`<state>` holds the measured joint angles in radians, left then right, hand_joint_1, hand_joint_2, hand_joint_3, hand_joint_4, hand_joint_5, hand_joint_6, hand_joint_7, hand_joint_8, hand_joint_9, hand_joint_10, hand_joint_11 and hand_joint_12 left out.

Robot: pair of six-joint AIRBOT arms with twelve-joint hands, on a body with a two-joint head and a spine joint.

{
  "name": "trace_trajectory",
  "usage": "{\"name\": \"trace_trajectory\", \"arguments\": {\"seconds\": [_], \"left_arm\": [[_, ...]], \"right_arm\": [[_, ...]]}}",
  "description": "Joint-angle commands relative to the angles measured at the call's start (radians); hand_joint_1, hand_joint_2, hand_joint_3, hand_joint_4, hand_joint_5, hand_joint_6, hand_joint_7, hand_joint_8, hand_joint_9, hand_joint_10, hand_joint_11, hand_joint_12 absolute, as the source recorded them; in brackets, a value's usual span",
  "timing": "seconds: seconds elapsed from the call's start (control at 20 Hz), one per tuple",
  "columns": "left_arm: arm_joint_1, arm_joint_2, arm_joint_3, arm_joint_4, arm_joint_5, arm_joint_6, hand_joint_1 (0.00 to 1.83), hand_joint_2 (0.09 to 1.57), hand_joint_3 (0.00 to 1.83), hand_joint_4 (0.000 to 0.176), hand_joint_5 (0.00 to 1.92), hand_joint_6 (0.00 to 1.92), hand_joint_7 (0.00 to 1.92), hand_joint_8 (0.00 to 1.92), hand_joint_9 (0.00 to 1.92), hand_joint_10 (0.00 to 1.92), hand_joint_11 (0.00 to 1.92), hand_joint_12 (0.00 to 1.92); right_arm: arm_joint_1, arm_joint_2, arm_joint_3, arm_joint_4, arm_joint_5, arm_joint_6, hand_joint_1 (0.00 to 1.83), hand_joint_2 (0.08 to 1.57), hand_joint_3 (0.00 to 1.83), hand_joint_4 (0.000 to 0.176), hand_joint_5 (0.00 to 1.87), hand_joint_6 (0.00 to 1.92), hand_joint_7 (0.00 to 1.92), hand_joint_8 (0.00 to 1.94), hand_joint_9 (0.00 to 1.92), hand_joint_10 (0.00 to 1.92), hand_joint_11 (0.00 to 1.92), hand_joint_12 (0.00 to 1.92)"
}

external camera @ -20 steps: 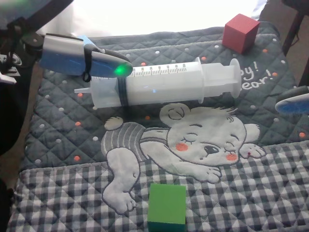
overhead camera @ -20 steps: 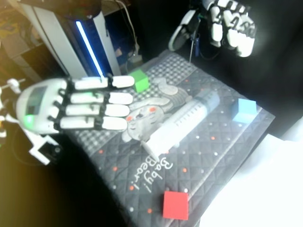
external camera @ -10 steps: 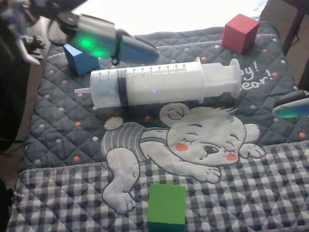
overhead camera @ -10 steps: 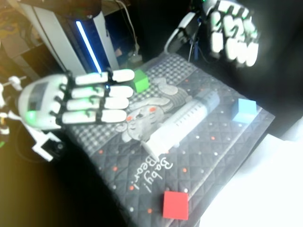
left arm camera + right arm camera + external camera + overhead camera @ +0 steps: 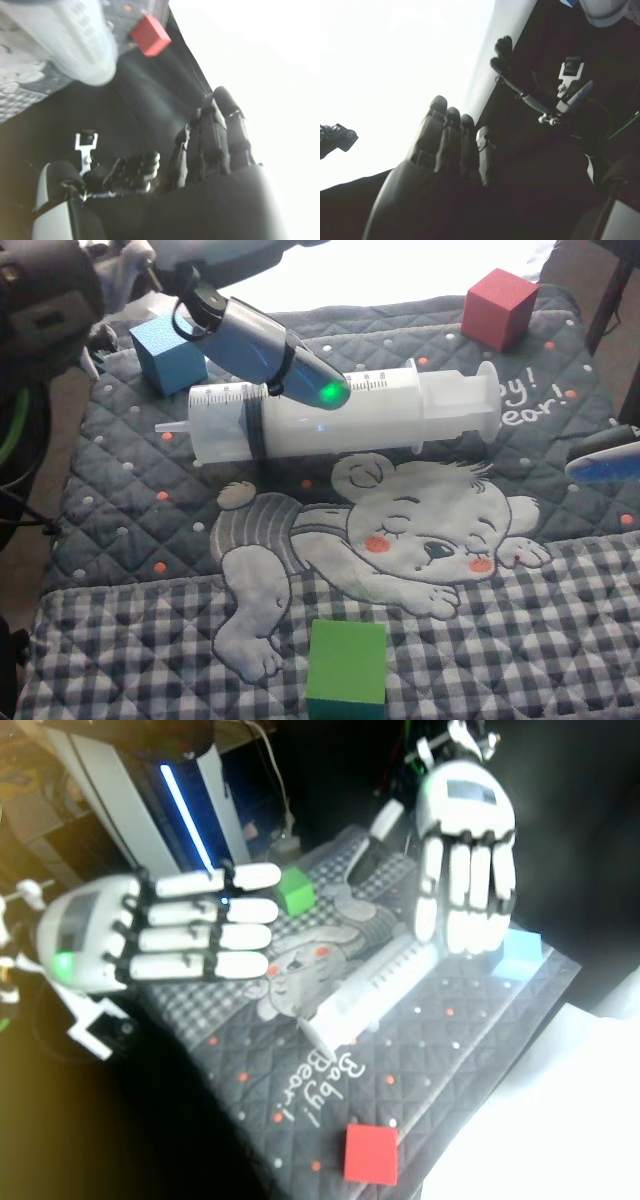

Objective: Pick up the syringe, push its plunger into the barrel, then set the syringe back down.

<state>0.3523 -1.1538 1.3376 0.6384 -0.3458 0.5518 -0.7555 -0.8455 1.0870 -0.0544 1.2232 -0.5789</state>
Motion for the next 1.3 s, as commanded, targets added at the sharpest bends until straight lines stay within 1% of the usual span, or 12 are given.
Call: {"name": "trace_trajectory", "arguments": {"seconds": [0.0,0.05,0.1,0.25,0.35,0.5,0.6,0.65,0.75,0.9,1.0,1.25], "left_arm": [[-0.013,-0.011,0.004,-0.007,-0.077,-0.008,0.59,0.75,0.00,0.044,0.03,0.00,0.16,0.01,0.18,0.01,0.00,0.56],[-0.013,-0.021,0.008,0.005,-0.065,-0.008,0.57,0.75,0.00,0.033,0.03,0.00,0.16,0.01,0.18,0.01,0.00,0.55],[-0.014,-0.028,0.011,0.015,-0.053,-0.008,0.56,0.74,0.00,0.050,0.01,0.00,0.15,0.00,0.17,0.00,0.00,0.50],[-0.011,-0.049,0.021,0.048,-0.014,-0.008,0.53,0.71,0.00,0.029,0.04,0.00,0.15,0.00,0.19,0.00,0.00,0.70],[-0.004,-0.065,0.032,0.067,0.013,-0.008,0.54,0.69,0.00,0.000,0.06,0.01,0.15,0.00,0.20,0.00,0.00,0.78],[0.011,-0.078,0.036,0.112,0.049,-0.016,0.58,0.67,0.00,0.000,0.06,0.00,0.12,0.00,0.16,0.00,0.00,0.63],[0.020,-0.096,0.061,0.220,0.047,-0.149,0.55,0.67,0.00,0.000,0.01,0.00,0.07,0.00,0.12,0.00,0.00,0.49],[0.033,-0.111,0.083,0.255,0.037,-0.219,0.54,0.68,0.00,0.015,0.00,0.00,0.06,0.00,0.12,0.00,0.00,0.53],[0.057,-0.132,0.117,0.267,0.040,-0.267,0.56,0.70,0.00,0.000,0.00,0.00,0.07,0.00,0.11,0.00,0.00,0.42],[0.073,-0.137,0.115,0.292,0.064,-0.267,0.49,0.69,0.00,0.000,0.04,0.00,0.11,0.00,0.13,0.00,0.00,0.37],[0.084,-0.146,0.116,0.305,0.075,-0.267,0.45,0.66,0.00,0.000,0.07,0.01,0.15,0.01,0.16,0.01,0.01,0.36],[0.094,-0.164,0.118,0.341,0.103,-0.267,0.42,0.67,0.01,0.000,0.09,0.00,0.17,0.00,0.21,0.00,0.07,0.29]], "right_arm": [[0.015,0.006,0.002,0.028,0.128,0.002,0.69,0.62,0.00,0.099,0.08,0.00,0.05,0.00,0.05,0.00,0.08,0.04],[0.015,0.006,0.002,0.028,0.130,0.002,0.69,0.63,0.00,0.112,0.09,0.01,0.06,0.00,0.06,0.00,0.08,0.04],[0.015,0.006,0.002,0.026,0.133,0.002,0.69,0.64,0.01,0.105,0.09,0.00,0.05,0.00,0.05,0.00,0.07,0.04],[0.015,0.006,0.002,0.025,0.136,0.002,0.70,0.60,0.00,0.110,0.09,0.00,0.05,0.00,0.05,0.00,0.08,0.04],[0.015,0.006,0.002,0.025,0.136,0.002,0.68,0.62,0.00,0.101,0.09,0.00,0.06,0.00,0.05,0.00,0.06,0.03],[0.015,0.006,0.002,0.025,0.136,0.002,0.69,0.62,0.00,0.096,0.09,0.00,0.07,0.01,0.05,0.00,0.05,0.02],[0.015,0.006,0.002,0.025,0.136,0.002,0.70,0.62,0.00,0.101,0.09,0.00,0.08,0.01,0.05,0.00,0.05,0.02],[0.015,0.006,0.002,0.025,0.136,0.002,0.72,0.62,0.00,0.107,0.10,0.00,0.08,0.01,0.04,0.00,0.05,0.02],[0.015,0.006,0.001,0.025,0.137,0.002,0.72,0.62,0.00,0.097,0.09,0.00,0.08,0.01,0.04,0.00,0.06,0.02],[0.015,0.006,0.000,0.025,0.138,0.002,0.72,0.61,0.00,0.093,0.10,0.00,0.10,0.01,0.06,0.01,0.07,0.03],[0.015,0.006,0.000,0.025,0.138,0.002,0.76,0.62,0.00,0.106,0.10,0.00,0.09,0.00,0.05,0.00,0.07,0.02],[0.015,0.006,-0.001,0.025,0.140,0.002,0.78,0.62,0.00,0.097,0.11,0.00,0.10,0.01,0.06,0.00,0.08,0.02]]}}
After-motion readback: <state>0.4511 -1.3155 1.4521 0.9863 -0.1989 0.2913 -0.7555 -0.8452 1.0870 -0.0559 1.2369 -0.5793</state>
